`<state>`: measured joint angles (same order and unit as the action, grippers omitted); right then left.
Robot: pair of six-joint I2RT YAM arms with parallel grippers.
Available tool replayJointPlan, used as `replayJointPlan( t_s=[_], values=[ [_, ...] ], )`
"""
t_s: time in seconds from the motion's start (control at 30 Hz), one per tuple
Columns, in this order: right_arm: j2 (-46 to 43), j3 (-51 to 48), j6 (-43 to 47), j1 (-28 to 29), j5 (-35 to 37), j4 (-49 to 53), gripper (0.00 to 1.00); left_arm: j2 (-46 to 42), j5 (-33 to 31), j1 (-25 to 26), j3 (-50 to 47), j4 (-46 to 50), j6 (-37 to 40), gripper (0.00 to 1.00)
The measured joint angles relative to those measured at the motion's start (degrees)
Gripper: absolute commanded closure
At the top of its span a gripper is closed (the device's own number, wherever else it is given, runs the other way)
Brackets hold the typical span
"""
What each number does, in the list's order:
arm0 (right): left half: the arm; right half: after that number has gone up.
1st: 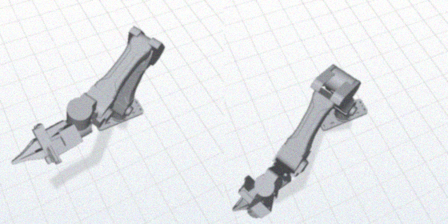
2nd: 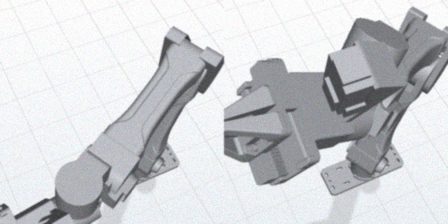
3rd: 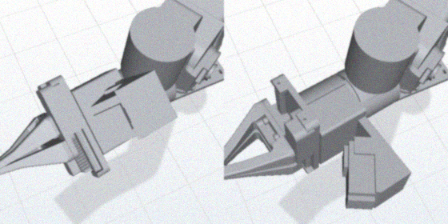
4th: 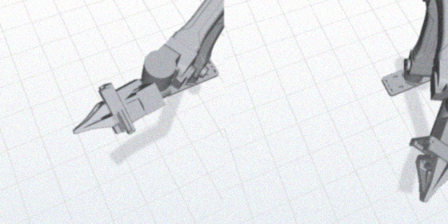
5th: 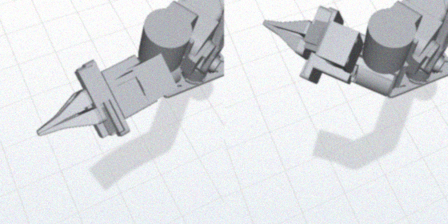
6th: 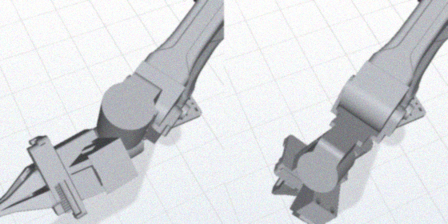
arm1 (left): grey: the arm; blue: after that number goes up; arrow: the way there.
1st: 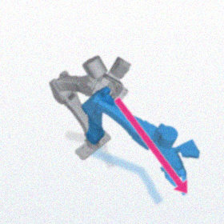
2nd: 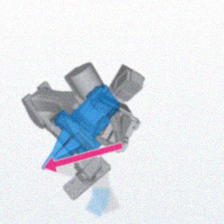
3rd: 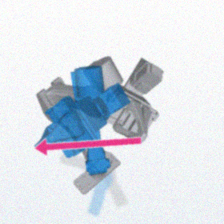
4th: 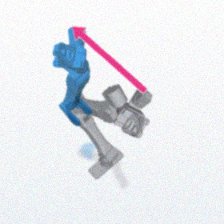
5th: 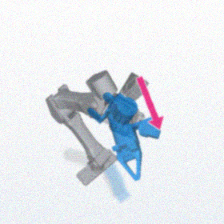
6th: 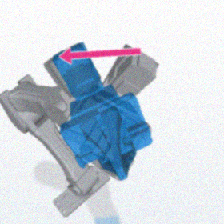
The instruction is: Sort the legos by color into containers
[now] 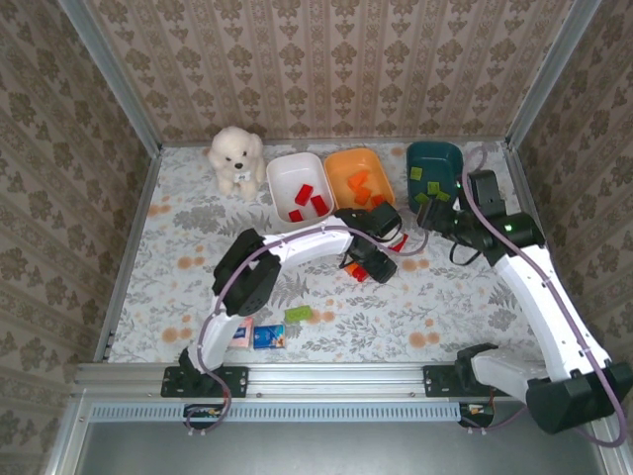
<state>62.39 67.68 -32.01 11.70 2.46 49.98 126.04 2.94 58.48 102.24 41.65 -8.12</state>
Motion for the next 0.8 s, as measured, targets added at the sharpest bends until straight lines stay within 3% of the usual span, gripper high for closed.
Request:
replayJointPlan(
  t_s=[0.3, 0.47, 0.8],
  values=[
    [-3.4, -1.3, -0.4, 0.0, -1.5, 2.8, 0.28, 2.7, -1.7, 0.0, 1.3, 1.9, 1.8, 0.27],
    [-2.8, -1.3, -0.8, 0.0, -1.7, 2.8, 0.29, 2.6, -1.7, 0.0, 0.1, 1.8, 1.7, 0.45],
    [-0.4, -0.4, -1.1, 0.0, -2.2, 2.7, 0.3, 2.1, -2.3, 0.0, -1.4, 1.2, 1.4, 0.61]
  ],
)
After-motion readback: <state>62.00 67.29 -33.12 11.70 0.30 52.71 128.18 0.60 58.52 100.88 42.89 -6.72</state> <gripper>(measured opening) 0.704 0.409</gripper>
